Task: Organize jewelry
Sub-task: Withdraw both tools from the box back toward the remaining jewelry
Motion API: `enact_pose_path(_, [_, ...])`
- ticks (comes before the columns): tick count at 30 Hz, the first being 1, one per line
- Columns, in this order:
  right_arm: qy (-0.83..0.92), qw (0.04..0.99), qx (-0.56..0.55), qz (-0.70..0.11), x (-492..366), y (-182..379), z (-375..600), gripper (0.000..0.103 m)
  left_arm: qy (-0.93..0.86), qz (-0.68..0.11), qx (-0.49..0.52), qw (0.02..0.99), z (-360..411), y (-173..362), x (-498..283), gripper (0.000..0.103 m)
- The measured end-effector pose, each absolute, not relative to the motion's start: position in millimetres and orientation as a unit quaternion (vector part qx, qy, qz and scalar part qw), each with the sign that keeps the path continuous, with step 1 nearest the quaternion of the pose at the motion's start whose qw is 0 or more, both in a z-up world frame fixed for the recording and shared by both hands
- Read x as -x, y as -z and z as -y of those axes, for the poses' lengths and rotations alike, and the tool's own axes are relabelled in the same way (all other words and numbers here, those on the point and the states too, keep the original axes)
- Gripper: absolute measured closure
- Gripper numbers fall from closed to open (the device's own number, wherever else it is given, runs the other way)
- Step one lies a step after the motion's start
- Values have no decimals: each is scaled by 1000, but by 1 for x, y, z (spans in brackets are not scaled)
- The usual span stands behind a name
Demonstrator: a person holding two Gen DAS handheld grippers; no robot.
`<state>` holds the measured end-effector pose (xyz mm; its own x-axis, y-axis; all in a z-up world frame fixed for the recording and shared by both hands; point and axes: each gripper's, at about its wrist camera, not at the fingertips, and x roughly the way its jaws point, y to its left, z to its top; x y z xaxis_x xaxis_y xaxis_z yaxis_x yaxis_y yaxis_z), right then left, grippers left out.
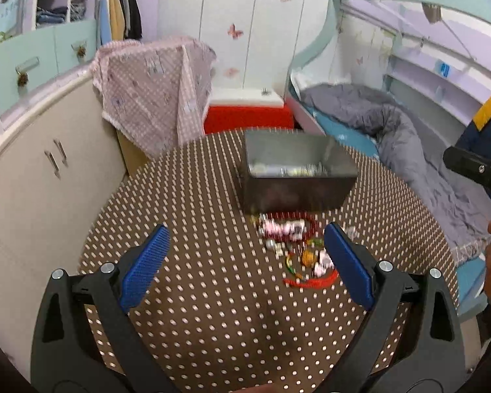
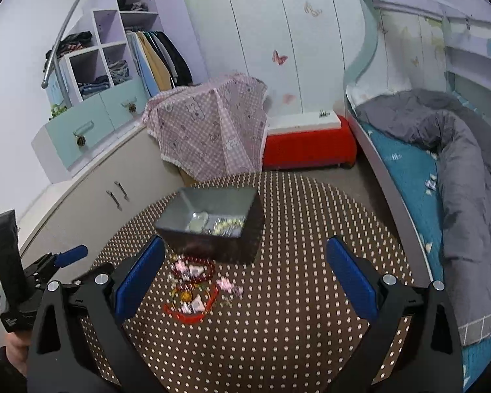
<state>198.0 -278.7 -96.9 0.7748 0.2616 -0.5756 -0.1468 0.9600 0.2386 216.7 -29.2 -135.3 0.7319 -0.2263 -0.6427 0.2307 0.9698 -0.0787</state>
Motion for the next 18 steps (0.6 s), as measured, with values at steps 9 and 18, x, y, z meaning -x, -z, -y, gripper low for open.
enact_pose_path(9, [-105,924,-106,-352,-196,129,287,8,124,-401,-37,907,54,179,-234,10])
enact_pose_path(18, [-104,917,-109,-368,-202,140,292,8,123,-440,-57,888,69,204,-250,25])
